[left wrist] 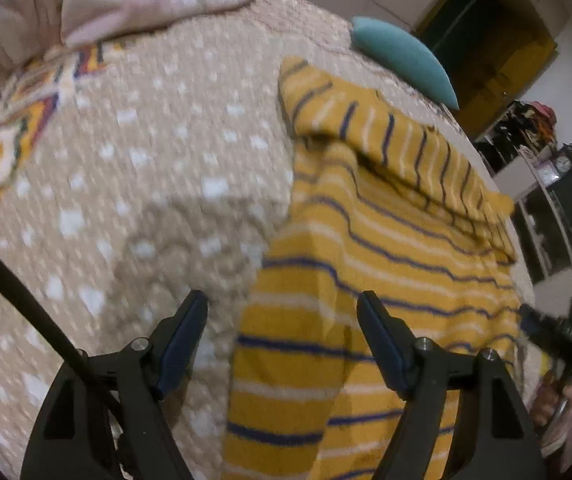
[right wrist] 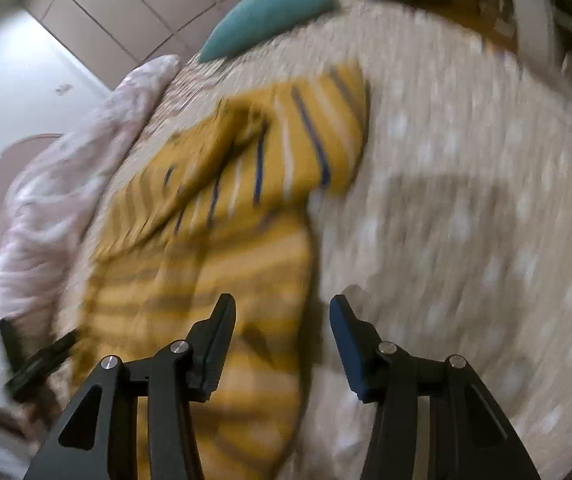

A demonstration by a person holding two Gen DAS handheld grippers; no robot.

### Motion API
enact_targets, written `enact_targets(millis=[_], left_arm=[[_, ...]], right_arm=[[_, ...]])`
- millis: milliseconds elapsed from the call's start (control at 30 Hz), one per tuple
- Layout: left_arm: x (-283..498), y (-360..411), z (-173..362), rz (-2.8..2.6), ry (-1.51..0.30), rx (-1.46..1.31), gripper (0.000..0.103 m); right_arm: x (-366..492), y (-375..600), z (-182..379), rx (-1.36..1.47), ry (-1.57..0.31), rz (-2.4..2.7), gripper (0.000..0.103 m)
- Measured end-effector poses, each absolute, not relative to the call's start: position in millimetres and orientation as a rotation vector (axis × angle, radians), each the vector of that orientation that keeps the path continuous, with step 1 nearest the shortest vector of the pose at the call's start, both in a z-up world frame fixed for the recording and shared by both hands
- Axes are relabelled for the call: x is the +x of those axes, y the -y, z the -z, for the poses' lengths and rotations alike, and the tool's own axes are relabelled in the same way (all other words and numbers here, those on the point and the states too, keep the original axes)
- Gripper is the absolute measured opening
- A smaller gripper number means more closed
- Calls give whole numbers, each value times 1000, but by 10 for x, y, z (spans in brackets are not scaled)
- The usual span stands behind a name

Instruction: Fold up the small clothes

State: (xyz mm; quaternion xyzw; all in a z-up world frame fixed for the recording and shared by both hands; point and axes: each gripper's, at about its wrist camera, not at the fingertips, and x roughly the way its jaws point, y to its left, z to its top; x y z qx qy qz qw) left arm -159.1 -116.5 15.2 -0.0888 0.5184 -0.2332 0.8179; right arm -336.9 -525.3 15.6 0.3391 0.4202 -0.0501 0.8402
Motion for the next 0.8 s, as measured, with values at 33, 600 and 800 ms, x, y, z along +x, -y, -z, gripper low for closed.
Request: enact_targets(millis=[33,600,800], left_arm=[[-1629,1158,-155,496,-1101,-188,76],[-2475,877,-63,625,-1124,-402,44],[-2527,962,-99,645,-1103,-386,61]], right_arm=[[-3451,5197,-90,759,-887,47,53],[-4198,4681,131,956,-744,-245,46],[-4613,4816,94,938,-758,-98,48]])
